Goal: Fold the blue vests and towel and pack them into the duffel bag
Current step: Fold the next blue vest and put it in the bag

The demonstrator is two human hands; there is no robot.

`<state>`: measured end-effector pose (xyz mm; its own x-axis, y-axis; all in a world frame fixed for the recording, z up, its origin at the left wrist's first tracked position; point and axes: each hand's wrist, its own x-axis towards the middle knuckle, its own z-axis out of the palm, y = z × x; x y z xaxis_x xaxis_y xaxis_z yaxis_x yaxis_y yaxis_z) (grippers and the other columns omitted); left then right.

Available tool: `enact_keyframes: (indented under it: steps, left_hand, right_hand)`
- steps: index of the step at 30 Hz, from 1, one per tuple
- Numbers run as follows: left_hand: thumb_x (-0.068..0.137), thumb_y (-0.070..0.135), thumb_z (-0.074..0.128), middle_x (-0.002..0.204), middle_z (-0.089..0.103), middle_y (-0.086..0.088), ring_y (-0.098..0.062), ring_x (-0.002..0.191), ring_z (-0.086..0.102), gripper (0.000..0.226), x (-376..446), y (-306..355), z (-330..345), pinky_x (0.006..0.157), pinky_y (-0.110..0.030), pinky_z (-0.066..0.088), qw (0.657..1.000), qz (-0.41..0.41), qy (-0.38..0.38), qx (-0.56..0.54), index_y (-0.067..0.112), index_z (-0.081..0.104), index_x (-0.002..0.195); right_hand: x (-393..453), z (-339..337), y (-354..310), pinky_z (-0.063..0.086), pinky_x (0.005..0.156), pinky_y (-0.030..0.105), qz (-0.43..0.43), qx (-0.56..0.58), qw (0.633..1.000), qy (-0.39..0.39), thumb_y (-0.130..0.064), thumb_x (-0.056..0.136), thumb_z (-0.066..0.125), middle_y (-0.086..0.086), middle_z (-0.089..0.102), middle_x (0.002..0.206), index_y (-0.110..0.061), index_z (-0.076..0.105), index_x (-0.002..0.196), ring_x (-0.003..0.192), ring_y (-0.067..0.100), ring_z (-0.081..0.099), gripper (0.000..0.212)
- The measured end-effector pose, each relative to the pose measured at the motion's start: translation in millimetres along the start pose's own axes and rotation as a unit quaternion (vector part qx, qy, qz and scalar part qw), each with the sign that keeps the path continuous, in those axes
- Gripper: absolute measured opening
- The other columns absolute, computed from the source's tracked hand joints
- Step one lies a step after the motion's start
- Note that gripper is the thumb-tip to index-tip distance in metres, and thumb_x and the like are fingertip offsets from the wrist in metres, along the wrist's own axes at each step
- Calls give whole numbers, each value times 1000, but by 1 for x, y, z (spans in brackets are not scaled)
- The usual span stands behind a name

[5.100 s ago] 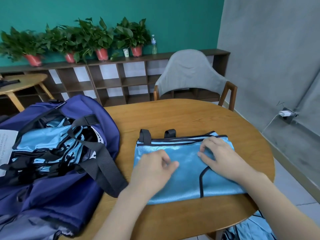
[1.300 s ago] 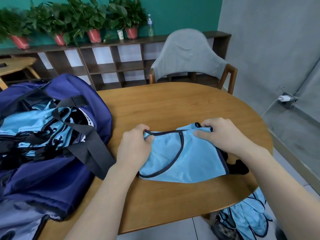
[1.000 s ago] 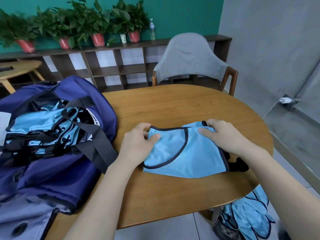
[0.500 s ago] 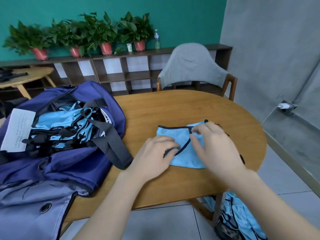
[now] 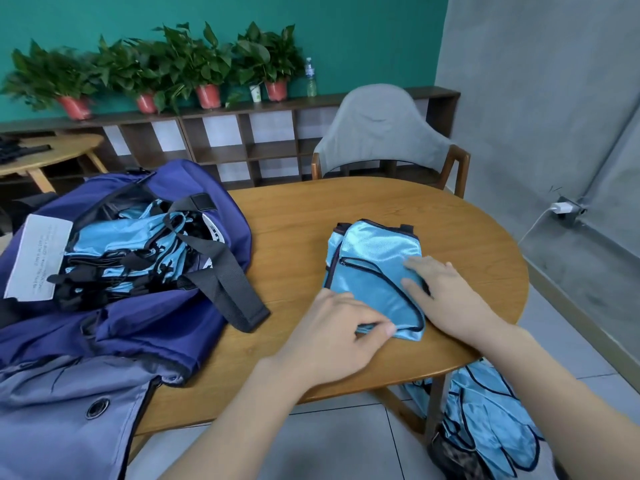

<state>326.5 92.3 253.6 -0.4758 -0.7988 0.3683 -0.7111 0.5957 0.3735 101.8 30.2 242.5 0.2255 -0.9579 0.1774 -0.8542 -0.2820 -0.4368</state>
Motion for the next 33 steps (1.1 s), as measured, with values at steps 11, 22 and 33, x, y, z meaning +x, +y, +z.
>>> enact_keyframes:
  steps: [11, 22, 33]
  left_hand:
    - [83, 51, 77, 115, 70, 18, 3, 112, 56, 34, -10, -28, -9, 104, -27, 43, 996, -56, 26, -66, 32, 77, 110]
    - [94, 34, 69, 103, 68, 16, -1, 102, 57, 14, -12, -25, -8, 94, -29, 48, 994, -83, 69, -34, 28, 73, 106]
    - [97, 27, 67, 88, 65, 28, 0, 76, 60, 11, -3, -2, -21, 66, -8, 37, 971, -87, 177, -133, 25, 71, 106]
  right_hand:
    - [-40, -4, -19, 35, 103, 15, -176, 111, 978, -11, -64, 82, 67, -23, 65, 114, -35, 74, 95, 117, 0, 56, 33]
    - [-46, -6, -24, 43, 96, 18, -128, 189, 973, 40, -41, 86, 73, -20, 70, 102, -27, 74, 92, 107, 5, 62, 15]
    - [-53, -29, -17, 54, 77, 37, -49, 317, 944, 81, -24, 91, 74, -3, 74, 88, -22, 72, 94, 83, 19, 69, 4]
